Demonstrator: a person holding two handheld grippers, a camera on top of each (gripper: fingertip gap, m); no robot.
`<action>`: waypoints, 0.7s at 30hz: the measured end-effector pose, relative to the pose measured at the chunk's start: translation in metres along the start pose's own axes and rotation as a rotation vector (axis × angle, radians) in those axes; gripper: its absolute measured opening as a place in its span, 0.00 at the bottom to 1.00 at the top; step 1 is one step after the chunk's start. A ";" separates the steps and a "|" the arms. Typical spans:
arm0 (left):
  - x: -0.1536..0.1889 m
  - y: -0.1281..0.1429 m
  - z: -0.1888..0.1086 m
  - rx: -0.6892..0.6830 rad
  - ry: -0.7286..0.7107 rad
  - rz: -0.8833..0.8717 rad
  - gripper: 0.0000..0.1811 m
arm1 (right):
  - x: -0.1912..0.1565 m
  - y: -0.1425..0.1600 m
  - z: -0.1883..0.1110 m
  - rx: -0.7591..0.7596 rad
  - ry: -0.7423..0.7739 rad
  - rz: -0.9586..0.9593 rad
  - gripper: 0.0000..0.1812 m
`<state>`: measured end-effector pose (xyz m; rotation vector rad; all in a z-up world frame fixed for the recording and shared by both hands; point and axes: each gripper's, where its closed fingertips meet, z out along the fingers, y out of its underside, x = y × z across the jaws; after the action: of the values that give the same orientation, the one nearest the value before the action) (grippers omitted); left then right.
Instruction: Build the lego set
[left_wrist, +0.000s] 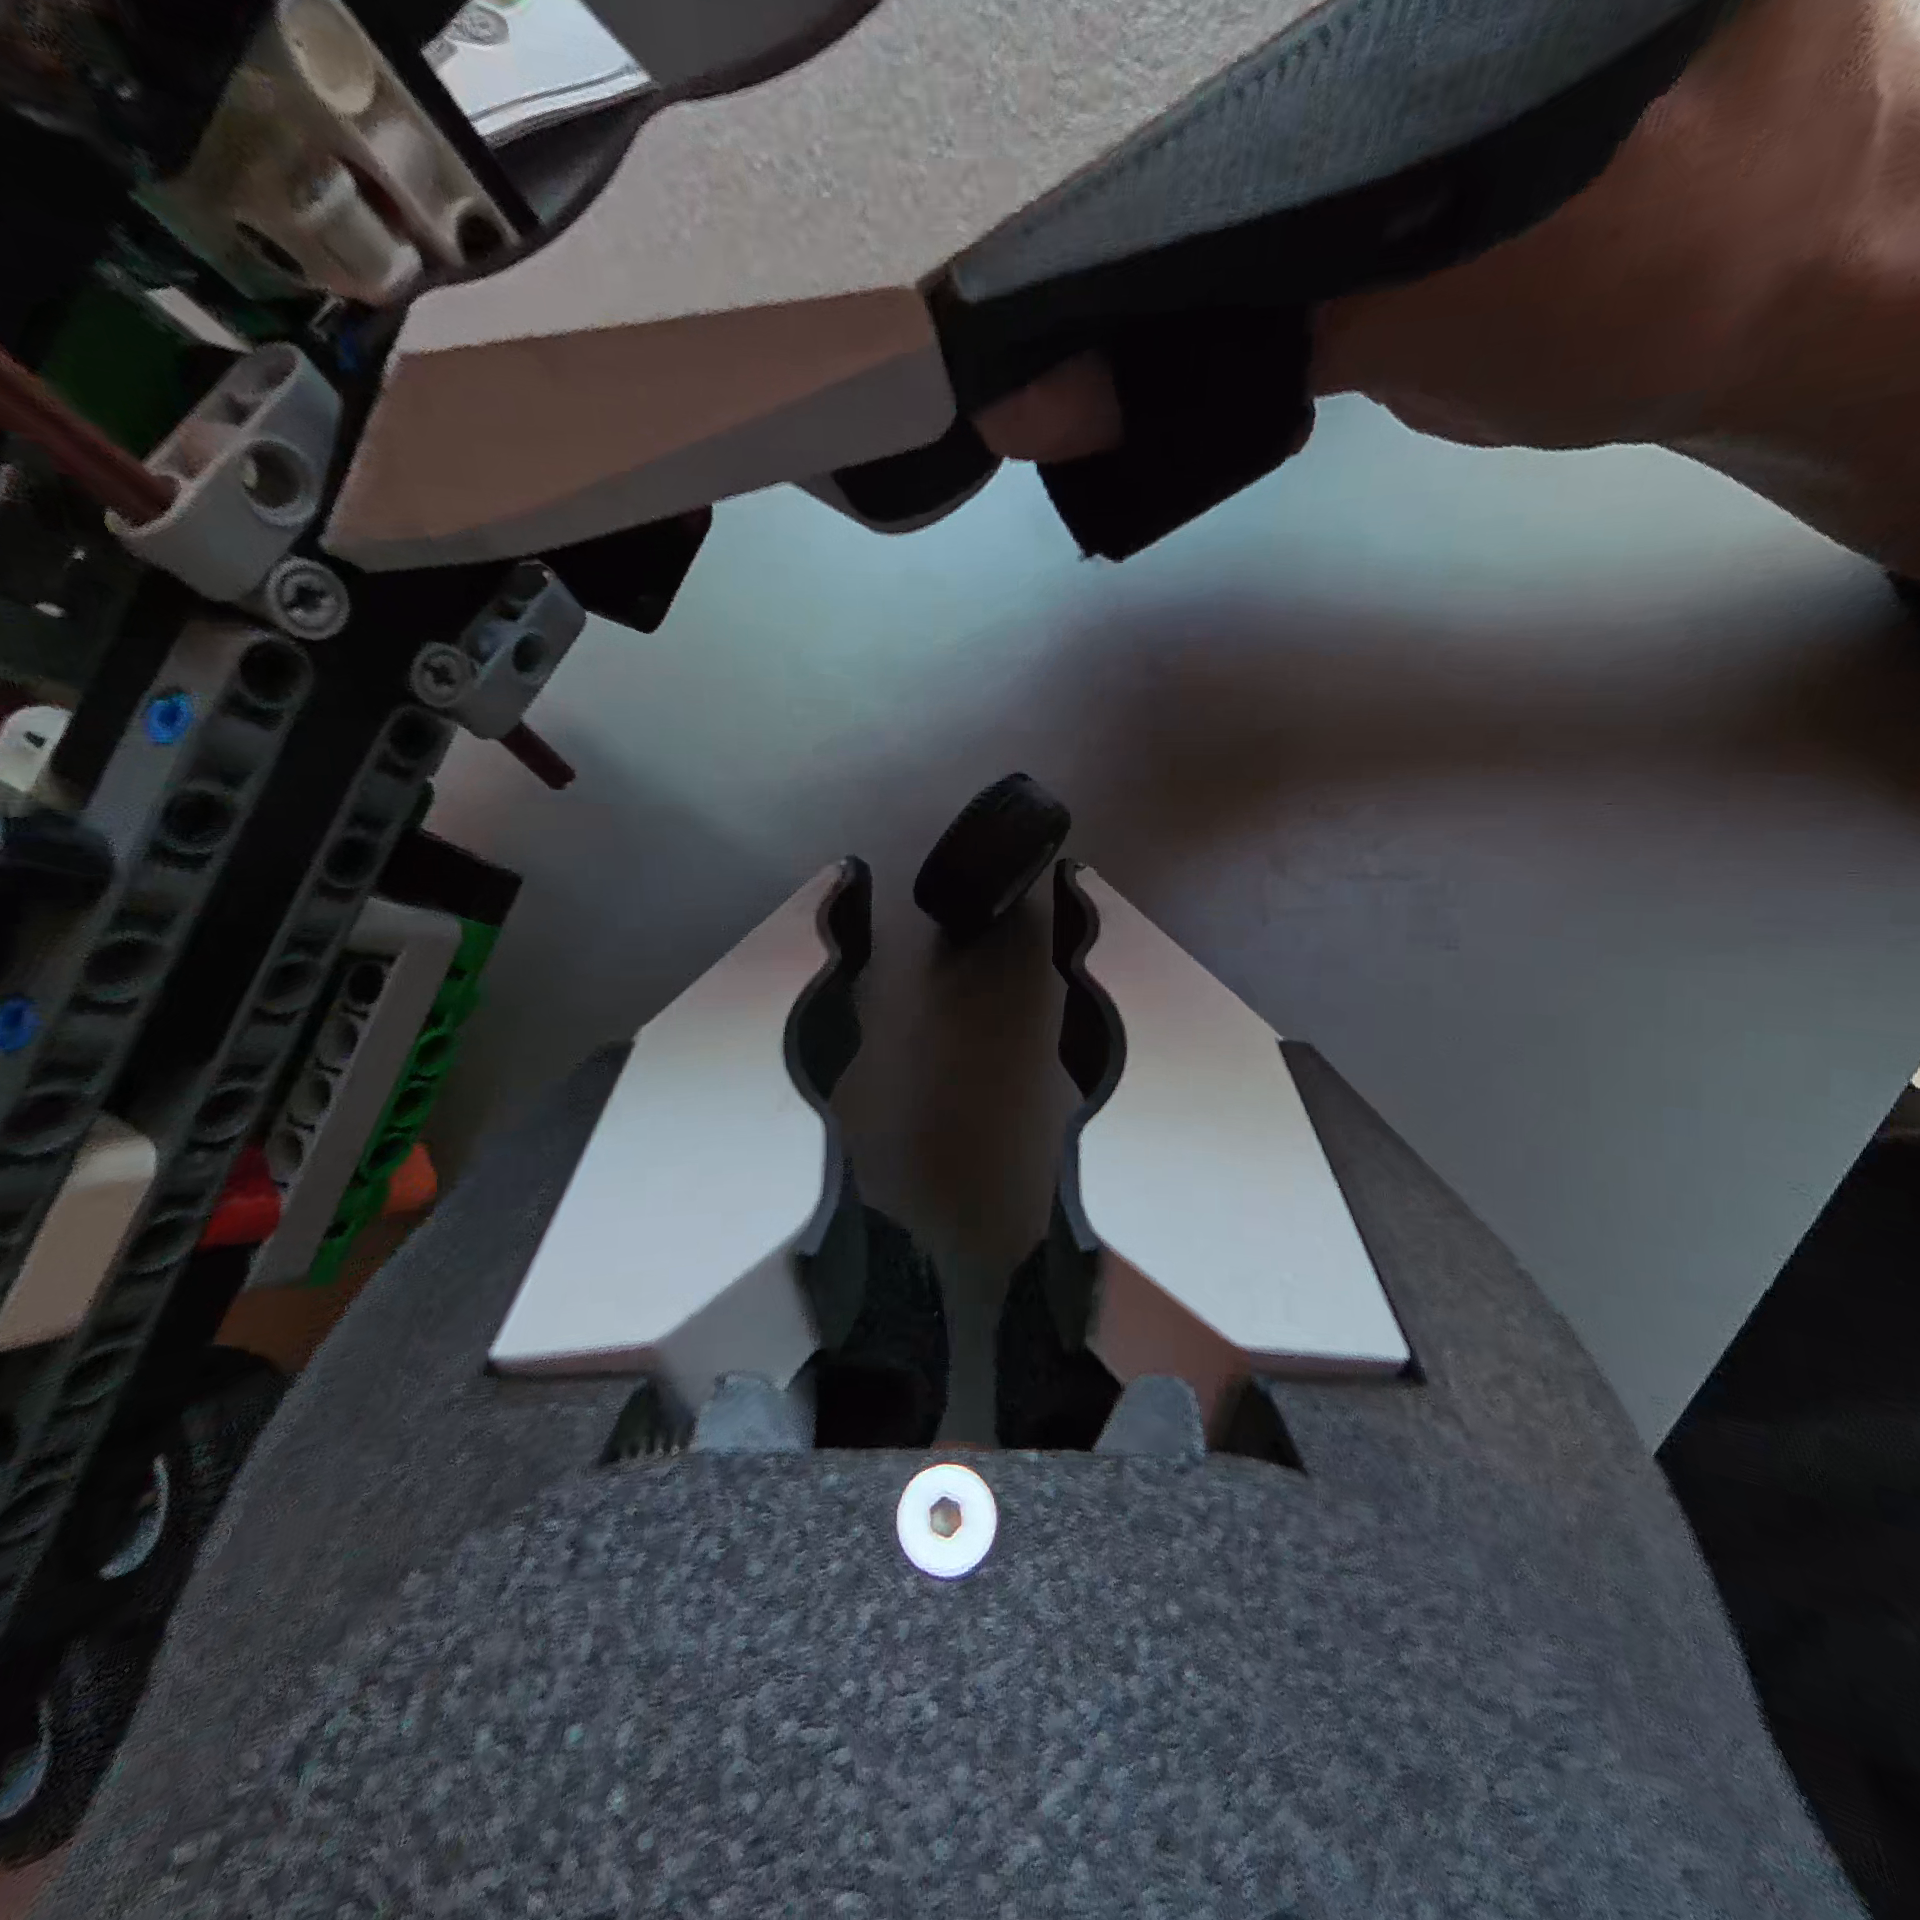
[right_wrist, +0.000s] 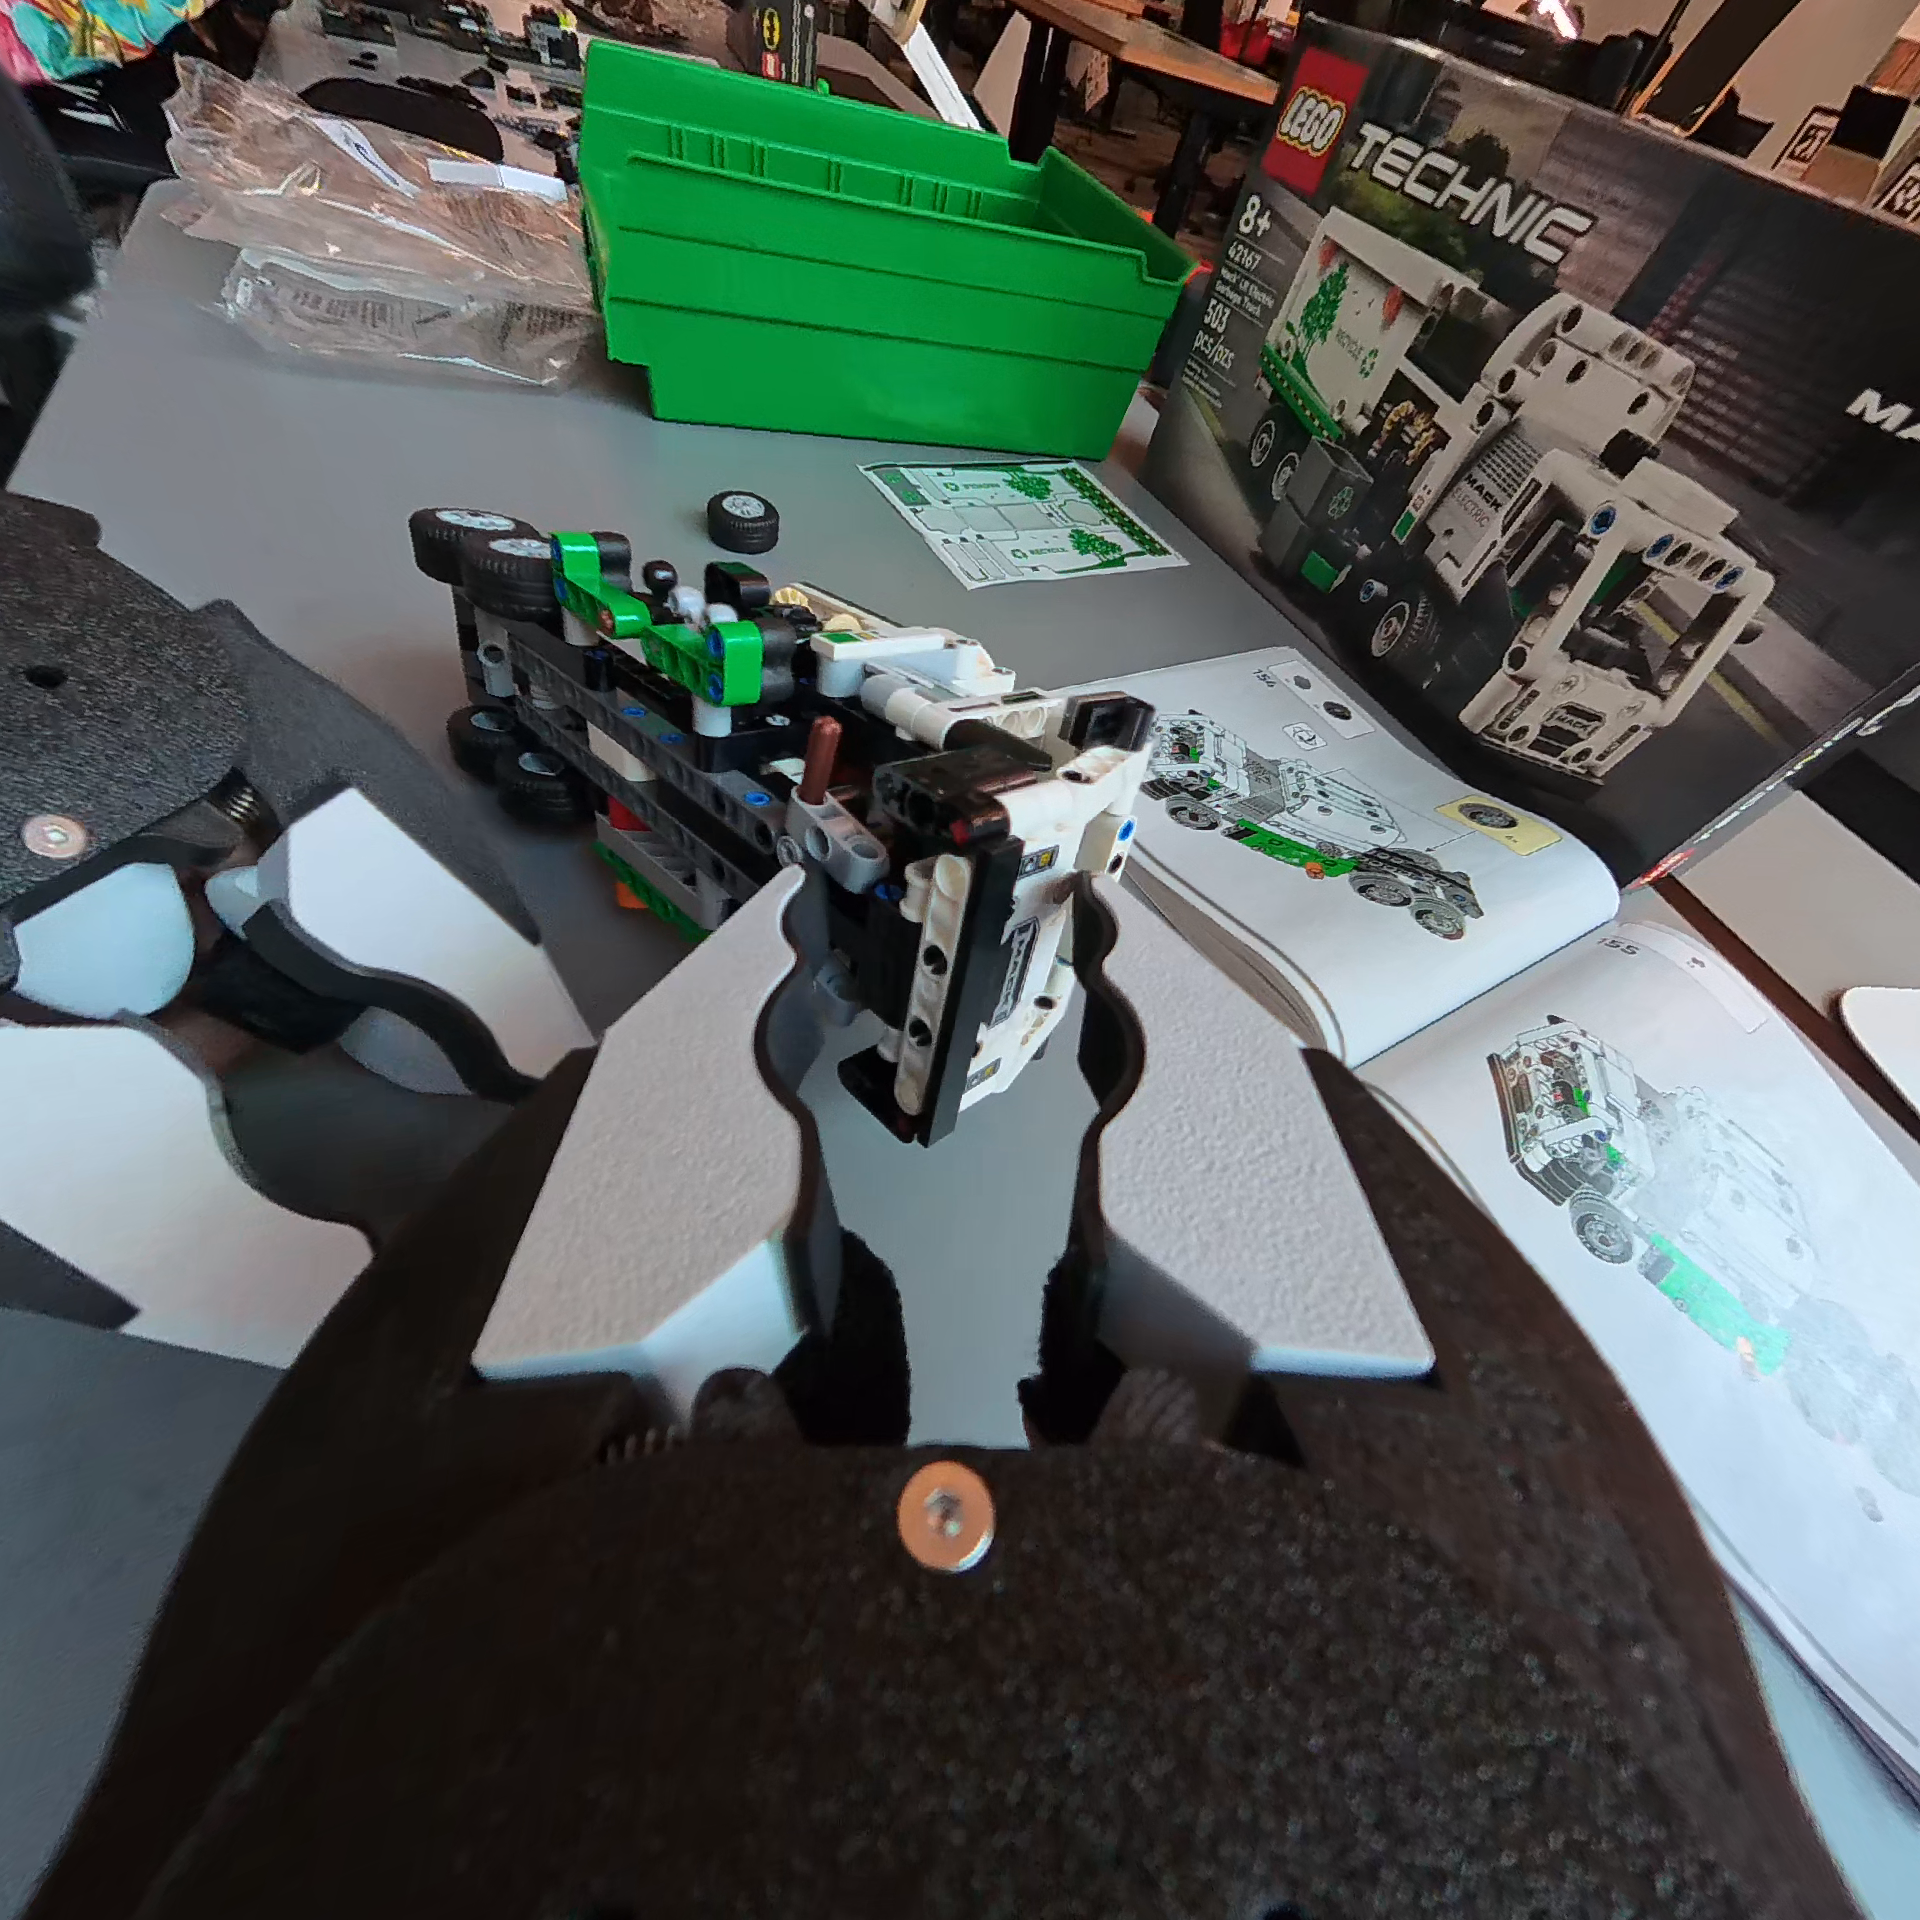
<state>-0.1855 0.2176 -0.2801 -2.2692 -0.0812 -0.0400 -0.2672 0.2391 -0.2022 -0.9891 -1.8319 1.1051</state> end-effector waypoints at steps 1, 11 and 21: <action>0.001 0.000 0.001 -0.005 0.005 -0.004 0.19 | 0.000 0.000 0.000 0.000 0.004 -0.005 0.25; 0.003 -0.008 -0.003 -0.030 0.100 -0.151 0.21 | 0.000 -0.001 0.000 0.000 0.009 0.000 0.25; 0.016 -0.001 -0.009 -0.139 0.136 0.150 0.09 | 0.000 0.000 0.000 -0.009 0.010 -0.002 0.25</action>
<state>-0.1700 0.2126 -0.2724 -2.3981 0.1684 -0.1236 -0.2669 0.2389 -0.2023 -0.9960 -1.8305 1.0898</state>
